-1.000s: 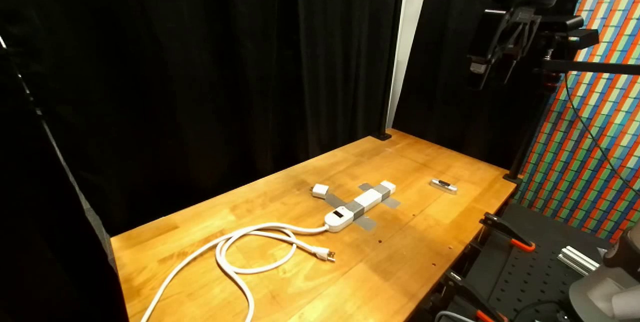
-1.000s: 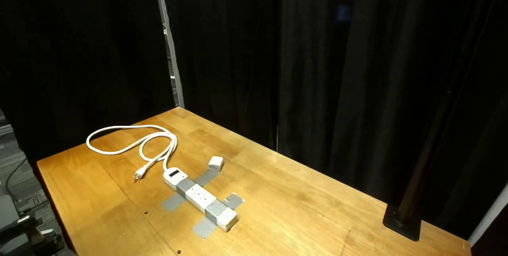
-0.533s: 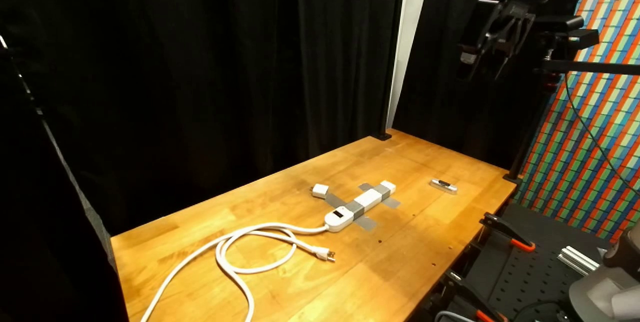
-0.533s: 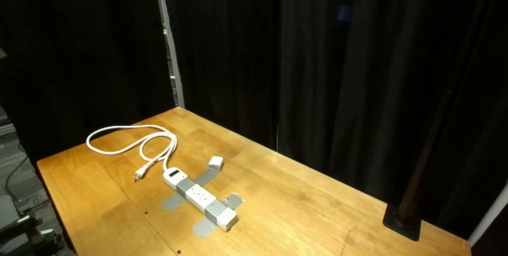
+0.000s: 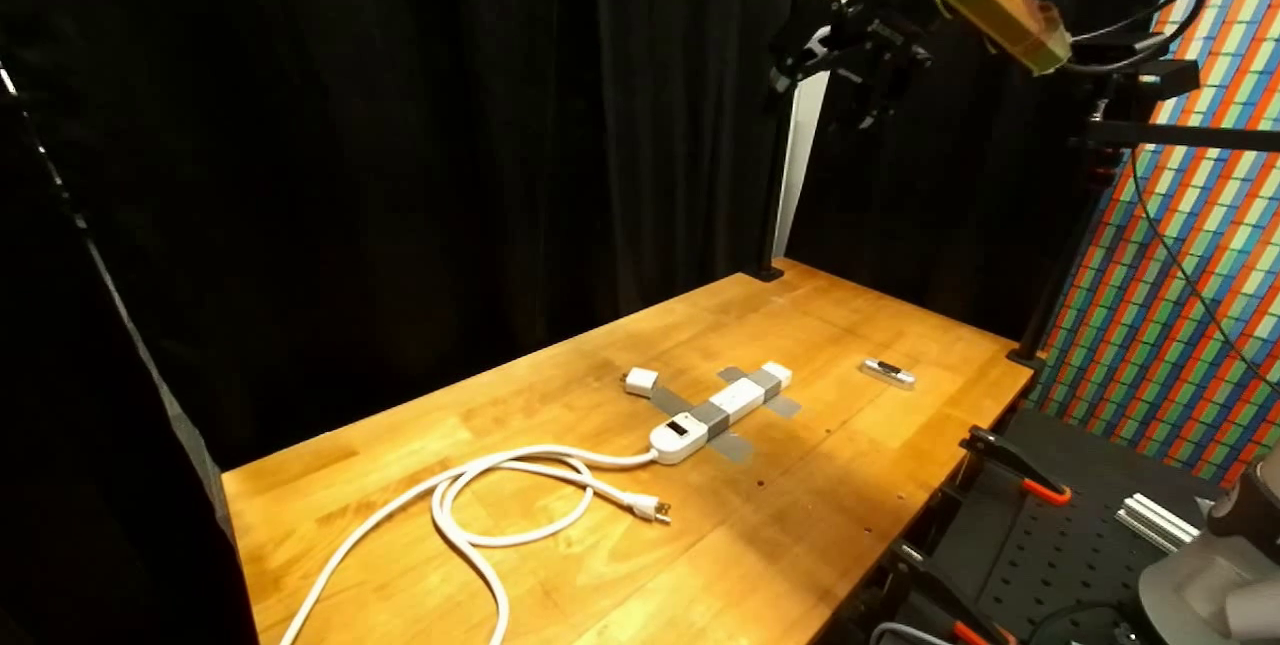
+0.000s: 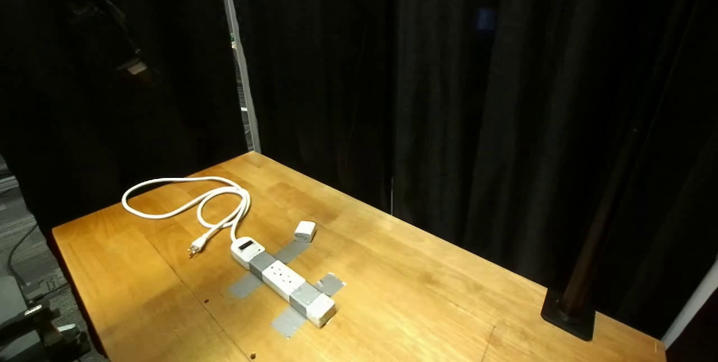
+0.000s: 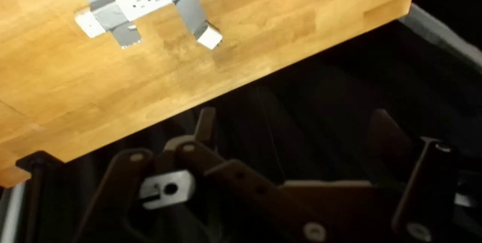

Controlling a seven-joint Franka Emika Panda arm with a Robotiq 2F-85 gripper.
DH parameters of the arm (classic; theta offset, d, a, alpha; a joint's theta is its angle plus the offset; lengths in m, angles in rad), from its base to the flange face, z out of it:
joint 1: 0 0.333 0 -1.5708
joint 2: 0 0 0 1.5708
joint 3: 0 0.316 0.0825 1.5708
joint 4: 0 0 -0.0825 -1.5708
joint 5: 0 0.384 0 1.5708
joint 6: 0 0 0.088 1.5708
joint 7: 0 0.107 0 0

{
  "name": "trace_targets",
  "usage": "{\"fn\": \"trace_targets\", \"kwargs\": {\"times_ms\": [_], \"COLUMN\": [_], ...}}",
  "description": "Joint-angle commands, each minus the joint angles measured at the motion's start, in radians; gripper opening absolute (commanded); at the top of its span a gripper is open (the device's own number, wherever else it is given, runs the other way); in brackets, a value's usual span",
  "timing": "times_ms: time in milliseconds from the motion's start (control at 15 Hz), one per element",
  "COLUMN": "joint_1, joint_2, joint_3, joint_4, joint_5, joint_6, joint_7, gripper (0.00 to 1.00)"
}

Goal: Plug the charger head into the extension cable

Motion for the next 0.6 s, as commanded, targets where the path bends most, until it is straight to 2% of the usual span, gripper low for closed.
{"fn": "trace_targets", "kwargs": {"times_ms": [0,133,333,533], "joint_1": [-0.14,-0.221,-0.371,-0.61], "joint_2": [0.112,0.174,0.312,0.451], "joint_3": [0.192,0.315,0.515,0.745], "joint_4": [0.0,0.0,0.0,-0.002], "joint_5": [0.13,0.195,0.211,0.205], "joint_6": [0.277,0.437,0.669,0.882], "joint_7": [-0.044,-0.079,-0.123,-0.146], "gripper": [1.0,1.0,1.0,1.0]}}
